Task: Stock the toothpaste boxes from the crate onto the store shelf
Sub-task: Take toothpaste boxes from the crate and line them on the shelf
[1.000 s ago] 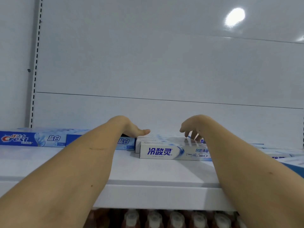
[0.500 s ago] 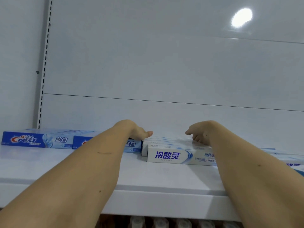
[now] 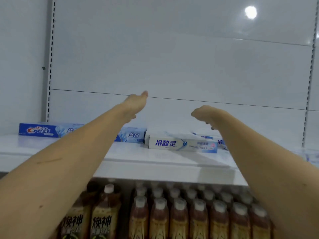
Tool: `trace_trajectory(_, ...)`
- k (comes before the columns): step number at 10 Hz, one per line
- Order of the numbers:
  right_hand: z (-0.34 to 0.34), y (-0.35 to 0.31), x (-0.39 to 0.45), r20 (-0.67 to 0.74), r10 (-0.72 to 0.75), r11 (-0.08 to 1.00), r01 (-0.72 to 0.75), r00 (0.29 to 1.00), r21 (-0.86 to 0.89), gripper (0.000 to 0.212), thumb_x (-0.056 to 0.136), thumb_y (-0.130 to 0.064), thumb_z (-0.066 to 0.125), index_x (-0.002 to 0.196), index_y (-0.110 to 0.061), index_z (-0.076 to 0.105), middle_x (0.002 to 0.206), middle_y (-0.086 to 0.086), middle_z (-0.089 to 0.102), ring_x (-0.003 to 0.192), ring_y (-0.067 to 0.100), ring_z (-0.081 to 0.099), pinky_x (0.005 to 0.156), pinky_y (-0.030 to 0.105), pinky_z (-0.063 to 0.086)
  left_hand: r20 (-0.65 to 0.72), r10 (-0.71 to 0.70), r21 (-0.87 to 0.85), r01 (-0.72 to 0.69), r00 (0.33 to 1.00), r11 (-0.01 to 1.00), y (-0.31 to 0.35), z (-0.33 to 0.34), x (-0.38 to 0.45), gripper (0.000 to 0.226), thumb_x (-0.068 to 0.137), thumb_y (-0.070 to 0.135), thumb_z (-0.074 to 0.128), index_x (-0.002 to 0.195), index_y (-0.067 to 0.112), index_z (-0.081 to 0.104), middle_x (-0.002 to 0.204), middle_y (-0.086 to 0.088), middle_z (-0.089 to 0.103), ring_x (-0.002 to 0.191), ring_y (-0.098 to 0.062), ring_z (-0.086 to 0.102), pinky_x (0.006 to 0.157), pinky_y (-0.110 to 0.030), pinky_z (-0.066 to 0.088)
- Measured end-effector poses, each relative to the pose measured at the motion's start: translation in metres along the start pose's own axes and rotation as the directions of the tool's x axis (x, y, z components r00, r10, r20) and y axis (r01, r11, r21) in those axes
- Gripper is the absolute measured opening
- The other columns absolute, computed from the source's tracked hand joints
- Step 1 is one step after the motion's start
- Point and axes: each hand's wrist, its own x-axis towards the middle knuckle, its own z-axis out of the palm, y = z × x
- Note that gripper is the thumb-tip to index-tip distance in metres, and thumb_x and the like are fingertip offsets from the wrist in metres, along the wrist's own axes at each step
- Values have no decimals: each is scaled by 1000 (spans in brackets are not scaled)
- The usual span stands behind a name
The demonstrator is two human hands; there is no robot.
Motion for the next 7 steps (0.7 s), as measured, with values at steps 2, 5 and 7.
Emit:
trace_trajectory(2,-6,42,-43,111,87,996,-90,990,21,23,104,-14,33,104,0,52,105,16,53,89,26,48,90,37,43,1,-181,-303,172,984,937,-22,26,-57,53,99,47,39,135,9,45,119,-7,48,110,-26,51,90,-30,39)
trace_trajectory(5,13,54,-48,185,174,896,-233,967,378,30,100,-9,43,71,-12,42,79,-4,43,73,16,45,55,18,35,-38,-217,-266,199,976,943,-30,58,-75,67,92,58,33,130,5,50,119,-12,65,111,-32,62,102,-44,47)
trace_trajectory(7,29,42,-54,101,92,929,-122,991,349,19,100,-9,36,111,-14,51,98,8,47,85,23,46,73,32,39,-70,-254,-247,230,965,941,-23,52,-93,59,97,51,32,129,6,52,119,-13,66,107,-29,62,81,-31,46)
